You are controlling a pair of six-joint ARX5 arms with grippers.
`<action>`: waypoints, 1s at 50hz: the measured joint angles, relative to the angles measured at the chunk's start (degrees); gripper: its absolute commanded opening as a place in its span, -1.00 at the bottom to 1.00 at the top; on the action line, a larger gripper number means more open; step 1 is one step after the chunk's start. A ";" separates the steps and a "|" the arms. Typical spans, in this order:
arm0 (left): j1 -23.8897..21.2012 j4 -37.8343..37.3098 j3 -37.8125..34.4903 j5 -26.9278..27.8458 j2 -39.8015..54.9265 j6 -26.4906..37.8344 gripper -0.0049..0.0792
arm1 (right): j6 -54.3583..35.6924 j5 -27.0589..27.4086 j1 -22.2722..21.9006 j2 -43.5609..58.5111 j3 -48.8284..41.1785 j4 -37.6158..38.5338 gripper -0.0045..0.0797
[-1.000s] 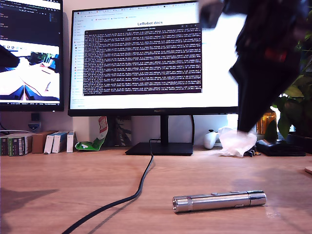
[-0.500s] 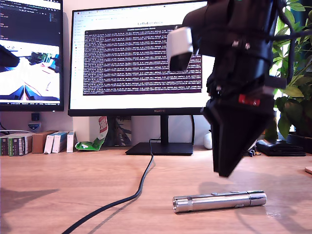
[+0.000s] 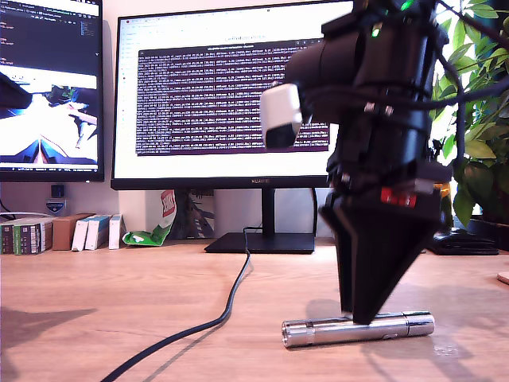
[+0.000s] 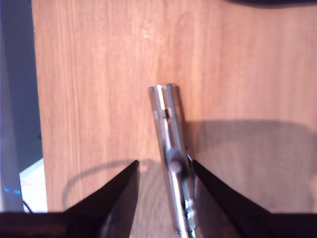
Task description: Pick the metallic laser pointer with your right arm, pass it to your left arm, then place it down to the left side of the table
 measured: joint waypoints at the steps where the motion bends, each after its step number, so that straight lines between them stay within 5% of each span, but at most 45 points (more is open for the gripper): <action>1: 0.00 0.02 0.00 0.00 0.00 0.00 -0.92 | 0.00 0.00 0.00 0.31 0.00 0.00 -0.18; 32: 0.00 0.04 0.00 0.00 0.00 -0.02 -0.92 | -0.02 -1.92 -0.04 0.92 0.00 0.44 -0.91; 50: 0.00 2.40 0.00 2.78 0.00 -0.07 -0.92 | 4.66 -7.32 -0.04 0.79 0.00 1.77 -0.92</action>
